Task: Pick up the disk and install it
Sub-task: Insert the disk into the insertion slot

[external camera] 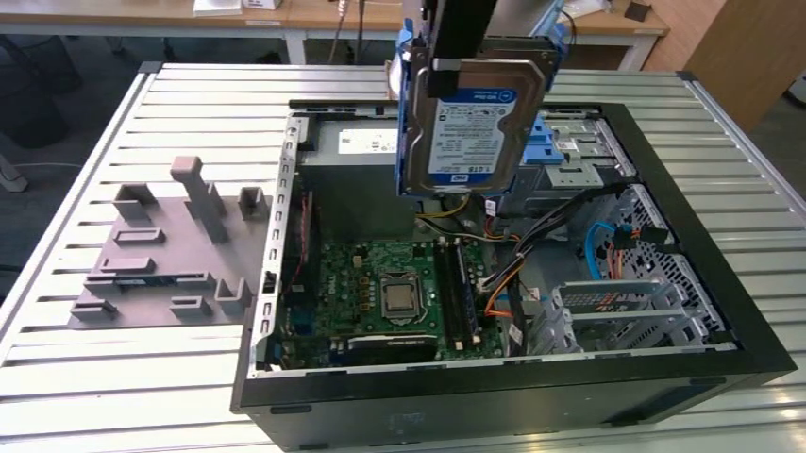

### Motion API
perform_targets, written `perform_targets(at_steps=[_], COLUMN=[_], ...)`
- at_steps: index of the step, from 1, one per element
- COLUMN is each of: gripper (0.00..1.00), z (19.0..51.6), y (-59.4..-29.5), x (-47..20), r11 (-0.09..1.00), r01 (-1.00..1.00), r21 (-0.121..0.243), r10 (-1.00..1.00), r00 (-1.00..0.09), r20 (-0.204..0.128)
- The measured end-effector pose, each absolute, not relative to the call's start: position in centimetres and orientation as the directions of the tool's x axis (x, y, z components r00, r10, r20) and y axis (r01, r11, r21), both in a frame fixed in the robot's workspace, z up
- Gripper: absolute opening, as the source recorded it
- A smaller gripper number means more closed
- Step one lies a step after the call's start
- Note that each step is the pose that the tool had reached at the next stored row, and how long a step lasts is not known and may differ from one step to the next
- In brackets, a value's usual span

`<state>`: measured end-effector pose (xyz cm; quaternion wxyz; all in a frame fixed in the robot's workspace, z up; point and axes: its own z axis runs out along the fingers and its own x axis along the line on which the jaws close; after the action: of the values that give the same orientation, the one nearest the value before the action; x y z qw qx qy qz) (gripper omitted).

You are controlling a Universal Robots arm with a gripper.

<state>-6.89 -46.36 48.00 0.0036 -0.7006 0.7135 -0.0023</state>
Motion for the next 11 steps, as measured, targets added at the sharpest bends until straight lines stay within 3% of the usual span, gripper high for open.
perform_targets(at_steps=[11], gripper=[0.36], z=[47.8], y=[-48.0], x=[-6.3], r11=[0.018], r01=[-1.000], r21=[-0.008], r10=[-1.000], r00=[-0.018], r20=[-0.002])
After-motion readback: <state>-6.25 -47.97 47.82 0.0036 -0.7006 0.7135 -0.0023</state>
